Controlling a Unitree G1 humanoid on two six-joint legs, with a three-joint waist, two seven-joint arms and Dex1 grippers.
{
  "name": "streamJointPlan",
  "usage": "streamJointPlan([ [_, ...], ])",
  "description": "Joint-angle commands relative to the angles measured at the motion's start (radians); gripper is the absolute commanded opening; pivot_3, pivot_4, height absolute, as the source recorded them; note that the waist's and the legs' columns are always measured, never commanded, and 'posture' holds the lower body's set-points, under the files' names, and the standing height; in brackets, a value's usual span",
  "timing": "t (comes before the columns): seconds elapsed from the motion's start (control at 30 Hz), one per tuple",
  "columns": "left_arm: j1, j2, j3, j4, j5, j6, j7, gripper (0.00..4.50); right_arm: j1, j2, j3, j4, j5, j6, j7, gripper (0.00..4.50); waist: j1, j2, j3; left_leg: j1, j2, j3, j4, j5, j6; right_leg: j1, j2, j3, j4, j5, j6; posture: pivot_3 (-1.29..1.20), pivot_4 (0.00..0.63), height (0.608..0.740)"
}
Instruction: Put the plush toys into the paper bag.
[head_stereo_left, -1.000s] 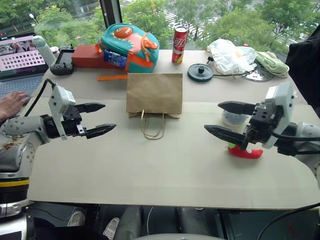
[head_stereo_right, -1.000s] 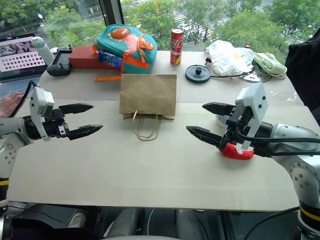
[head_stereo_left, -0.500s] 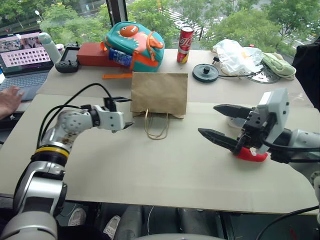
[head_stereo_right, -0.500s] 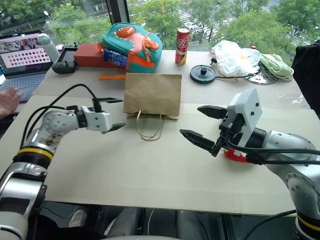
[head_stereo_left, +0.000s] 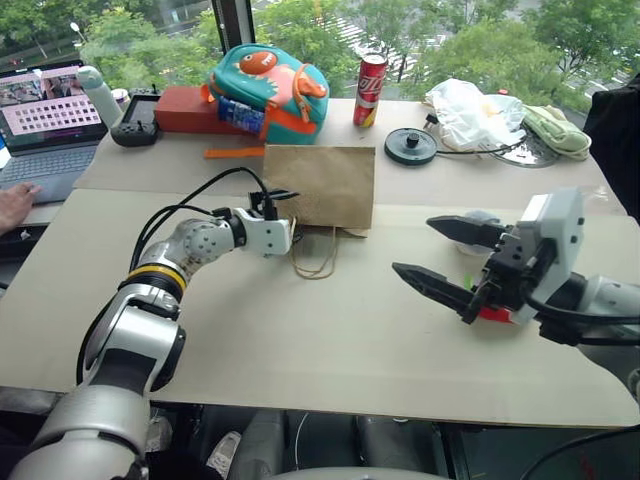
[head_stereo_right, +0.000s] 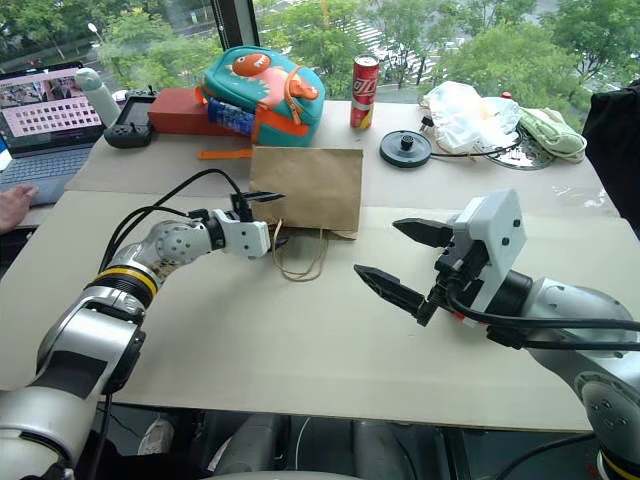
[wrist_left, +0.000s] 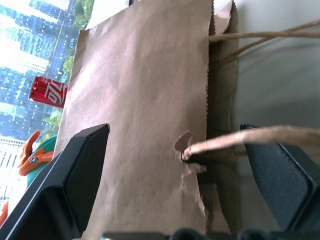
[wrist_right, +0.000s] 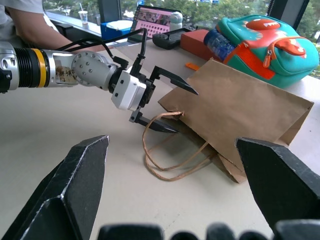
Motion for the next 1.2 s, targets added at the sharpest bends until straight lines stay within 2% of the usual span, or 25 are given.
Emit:
streamJointPlan([
  [0.03, -0.033, -0.006, -0.006, 0.016, -0.001, -0.019, 0.015, 4.50, 0.004, -0.013, -0.032, -0.031, 0.024, -0.012, -0.021, 4.48, -0.001, 0.000, 0.000, 0.000, 0.000, 0.000, 0.000, 0.000, 0.000, 0.000, 0.000, 0.000, 0.000, 0.000, 0.000, 0.00, 0.150, 0.739],
  [0.17, -0.033, -0.012, -0.016, 0.026, 0.001, -0.025, 0.009, 3.33, 0.009, -0.016, -0.032, -0.031, 0.024, -0.017, -0.027, 4.50, 0.000, 0.000, 0.000, 0.000, 0.000, 0.000, 0.000, 0.000, 0.000, 0.000, 0.000, 0.000, 0.000, 0.000, 0.000, 0.00, 0.150, 0.739],
  [0.2, -0.033, -0.012, -0.017, 0.028, 0.000, -0.025, 0.006, 2.84, 0.010, -0.017, -0.033, -0.030, 0.023, -0.019, -0.027, 4.50, 0.000, 0.000, 0.000, 0.000, 0.000, 0.000, 0.000, 0.000, 0.000, 0.000, 0.000, 0.000, 0.000, 0.000, 0.000, 0.00, 0.150, 0.739],
  [0.47, -0.032, -0.010, -0.022, 0.040, 0.001, -0.010, -0.004, 0.01, 0.003, -0.017, -0.027, -0.028, 0.014, -0.022, -0.036, 4.50, 0.000, 0.000, 0.000, 0.000, 0.000, 0.000, 0.000, 0.000, 0.000, 0.000, 0.000, 0.000, 0.000, 0.000, 0.000, 0.00, 0.150, 0.739],
  [0.77, -0.036, -0.025, 0.001, 0.035, -0.042, -0.010, -0.057, 0.01, -0.010, -0.014, -0.019, -0.017, -0.001, -0.026, -0.039, 4.50, 0.001, 0.000, 0.000, 0.000, 0.000, 0.000, 0.000, 0.000, 0.000, 0.000, 0.000, 0.000, 0.000, 0.000, 0.000, 0.00, 0.150, 0.739],
  [0.83, -0.029, -0.038, 0.035, 0.026, -0.110, -0.016, -0.139, 0.01, -0.012, -0.014, -0.018, -0.013, -0.007, -0.027, -0.039, 4.50, 0.001, 0.000, 0.000, 0.000, 0.000, 0.000, 0.000, 0.000, 0.000, 0.000, 0.000, 0.000, 0.000, 0.000, 0.000, 0.00, 0.150, 0.739],
  [0.93, -0.006, -0.074, 0.122, -0.028, -0.312, 0.030, -0.366, 0.01, -0.009, -0.017, -0.024, -0.006, -0.017, -0.029, -0.035, 4.50, 0.001, 0.000, 0.000, 0.000, 0.000, 0.000, 0.000, 0.000, 0.000, 0.000, 0.000, 0.000, 0.001, 0.000, 0.000, 0.00, 0.150, 0.739],
  [1.07, 0.060, -0.051, 0.180, -0.242, -0.529, 0.199, -0.630, 0.01, 0.011, -0.020, -0.033, 0.002, -0.036, -0.023, -0.029, 4.50, -0.005, 0.000, 0.000, 0.001, 0.000, 0.000, 0.000, 0.000, 0.000, 0.000, 0.000, 0.000, 0.001, 0.000, 0.000, 0.00, 0.150, 0.739],
  [1.2, 0.189, 0.007, 0.206, -0.556, -0.663, 0.436, -0.741, 0.01, 0.063, -0.011, 0.012, 0.003, -0.106, -0.014, -0.044, 4.50, -0.018, 0.000, 0.000, 0.002, 0.001, 0.000, 0.000, 0.000, 0.000, 0.000, 0.001, 0.000, 0.002, 0.000, 0.000, 0.00, 0.150, 0.739],
])
